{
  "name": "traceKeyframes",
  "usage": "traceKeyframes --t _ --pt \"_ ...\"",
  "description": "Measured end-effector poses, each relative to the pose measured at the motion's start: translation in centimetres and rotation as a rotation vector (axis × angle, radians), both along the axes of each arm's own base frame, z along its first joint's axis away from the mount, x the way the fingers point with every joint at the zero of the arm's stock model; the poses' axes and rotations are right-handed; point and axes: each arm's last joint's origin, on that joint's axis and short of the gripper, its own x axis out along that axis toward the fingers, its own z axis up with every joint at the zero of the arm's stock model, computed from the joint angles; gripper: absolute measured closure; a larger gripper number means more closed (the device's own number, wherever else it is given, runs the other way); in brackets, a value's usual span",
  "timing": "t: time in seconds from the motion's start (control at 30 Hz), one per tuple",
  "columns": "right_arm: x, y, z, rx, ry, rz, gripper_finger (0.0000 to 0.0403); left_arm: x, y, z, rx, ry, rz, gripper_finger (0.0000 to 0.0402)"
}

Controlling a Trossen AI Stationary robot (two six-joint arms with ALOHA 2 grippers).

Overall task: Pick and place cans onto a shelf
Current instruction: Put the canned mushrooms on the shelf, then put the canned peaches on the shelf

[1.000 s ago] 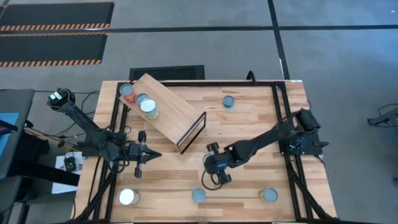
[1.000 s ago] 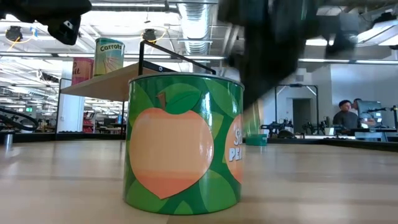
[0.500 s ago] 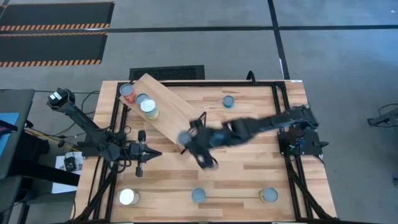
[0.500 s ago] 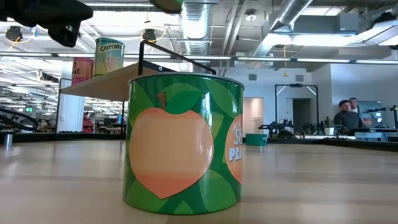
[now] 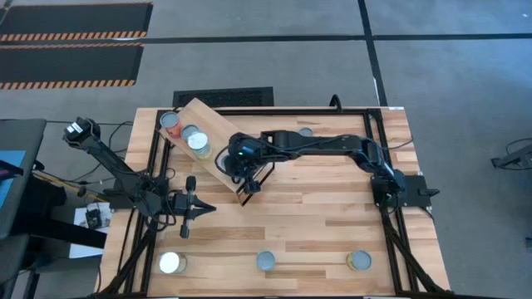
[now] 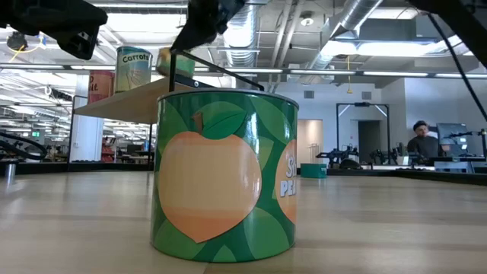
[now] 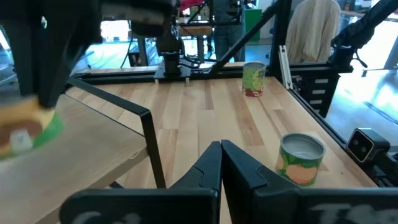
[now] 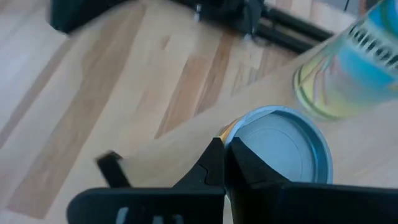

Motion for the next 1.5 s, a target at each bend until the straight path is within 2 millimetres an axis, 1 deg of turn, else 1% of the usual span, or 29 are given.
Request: traceKeyframes --t 0.07,0.2,0.4,0.57,0.63,0.7,0.77,0.87,1.03,1.17,1.43,1.5 --pt "0.7 -0.4 -0.5 -0.006 -0.018 0.001 0.0391 0.0 0.0 0.0 -0.003 0.001 0.0 0.0401" --pt "1.4 -0.8 -1.2 -0.01 -0.031 -0.004 0.0391 0.0 0.0 0.0 -0.001 0.004 0.0 0.0401" --pt "1.7 -1.0 -0.7 -0.012 -0.084 -0.01 0.0391 0.0 0.0 0.0 -0.001 0.004 -0.001 0.0401" --pt "1.9 -1.7 -0.7 -0.01 -0.105 -0.02 0.0391 0.0 0.0 0.0 -0.001 0.003 -0.001 0.0401" --pt "2.5 -2.0 -1.7 -0.004 -0.102 -0.02 0.0391 0.0 0.0 0.0 -0.001 0.003 -0.001 0.0401" --pt "2.6 -2.1 -2.7 -0.003 -0.056 -0.024 0.0389 0.0 0.0 0.0 0.0 0.003 -0.001 0.0401" --pt "3.2 -2.2 -3.0 -0.004 -0.094 -0.023 0.0385 0.0 0.0 0.0 0.001 0.005 -0.002 0.0401" --pt "3.2 -2.2 -3.3 -0.004 -0.079 -0.024 0.0376 0.0 0.0 -0.1 0.002 0.005 -0.002 0.0401" --pt "3.2 -2.2 -3.3 0.015 -0.081 -0.04 0.0357 0.0 0.0 -0.1 0.008 0.007 -0.002 0.0401" --pt "3.2 -2.2 -3.3 0.016 -0.082 -0.041 0.0334 0.0 0.0 -0.1 0.008 0.007 -0.002 0.0401" --pt "3.4 -2.0 -3.2 0.017 -0.103 -0.039 0.026 0.0 0.0 -0.1 0.015 0.007 -0.003 0.0401" --pt "3.2 -1.8 -2.7 0.011 -0.109 -0.03 0.0244 0.0 0.0 -0.1 0.016 0.007 -0.003 0.0401"
